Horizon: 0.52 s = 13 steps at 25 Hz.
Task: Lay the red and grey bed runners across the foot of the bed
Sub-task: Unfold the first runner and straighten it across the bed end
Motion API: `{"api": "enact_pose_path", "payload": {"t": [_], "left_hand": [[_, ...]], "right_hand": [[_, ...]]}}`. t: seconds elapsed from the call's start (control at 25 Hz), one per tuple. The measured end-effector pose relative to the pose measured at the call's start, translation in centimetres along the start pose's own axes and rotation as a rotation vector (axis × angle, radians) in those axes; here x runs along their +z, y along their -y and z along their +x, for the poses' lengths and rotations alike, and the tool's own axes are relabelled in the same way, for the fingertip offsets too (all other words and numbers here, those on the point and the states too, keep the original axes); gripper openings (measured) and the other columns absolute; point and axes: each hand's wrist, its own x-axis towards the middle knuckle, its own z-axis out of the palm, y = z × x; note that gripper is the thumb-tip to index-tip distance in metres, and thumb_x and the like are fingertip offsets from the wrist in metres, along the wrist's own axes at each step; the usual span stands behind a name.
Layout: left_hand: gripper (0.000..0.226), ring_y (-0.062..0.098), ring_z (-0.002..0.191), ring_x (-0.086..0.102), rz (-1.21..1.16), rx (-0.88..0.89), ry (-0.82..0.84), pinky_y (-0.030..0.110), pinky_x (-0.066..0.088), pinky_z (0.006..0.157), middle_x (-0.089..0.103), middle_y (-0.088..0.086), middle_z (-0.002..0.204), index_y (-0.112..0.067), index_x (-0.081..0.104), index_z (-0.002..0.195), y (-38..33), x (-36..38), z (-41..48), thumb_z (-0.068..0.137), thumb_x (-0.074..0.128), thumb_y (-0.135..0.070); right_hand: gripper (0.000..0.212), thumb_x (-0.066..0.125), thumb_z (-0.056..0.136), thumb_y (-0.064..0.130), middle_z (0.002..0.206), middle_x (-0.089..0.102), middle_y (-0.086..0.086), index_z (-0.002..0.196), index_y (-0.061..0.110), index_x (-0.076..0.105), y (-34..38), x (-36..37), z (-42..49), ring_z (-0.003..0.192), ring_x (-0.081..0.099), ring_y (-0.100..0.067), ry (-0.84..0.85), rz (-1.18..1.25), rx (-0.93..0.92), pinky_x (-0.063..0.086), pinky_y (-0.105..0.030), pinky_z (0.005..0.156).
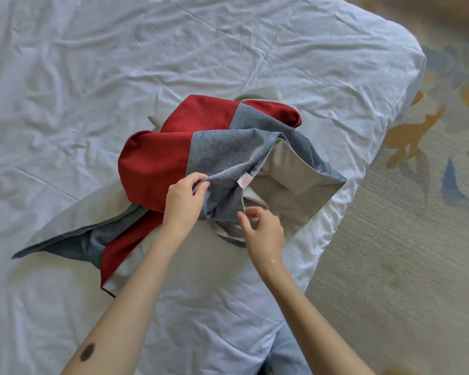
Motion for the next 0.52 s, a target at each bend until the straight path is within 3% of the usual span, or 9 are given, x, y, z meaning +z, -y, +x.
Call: {"api": "enact_pose_path", "payload": {"t": [0.32,0.52], "left_hand": [[0.013,0.029,0.091,0.065,0.003,0.005,0.019,0.038,0.050,0.082,0.073,0.011,0.093,-0.010,0.067,0.095,0.1,0.0,-0.5,0.087,0.058,-0.015],[0.011,0.027,0.088,0.064,0.058,0.016,0.052,0.035,0.050,0.078,0.072,0.006,0.093,-0.014,0.067,0.094,0.4,1.1,-3.1,0.086,0.059,-0.017]], "right_hand": [[0.012,0.061,0.087,0.021,0.082,0.063,-0.002,0.081,0.011,0.065,0.3,0.1,-1.2,0.086,0.056,-0.021,0.015,0.121,-0.006,0.045,-0.041,0.084],[0.014,0.060,0.084,0.015,0.069,0.057,-0.003,0.071,0.009,0.059,-1.3,-1.4,-2.8,0.066,0.051,-0.016,0.015,0.308,0.019,0.046,-0.036,0.068]]}}
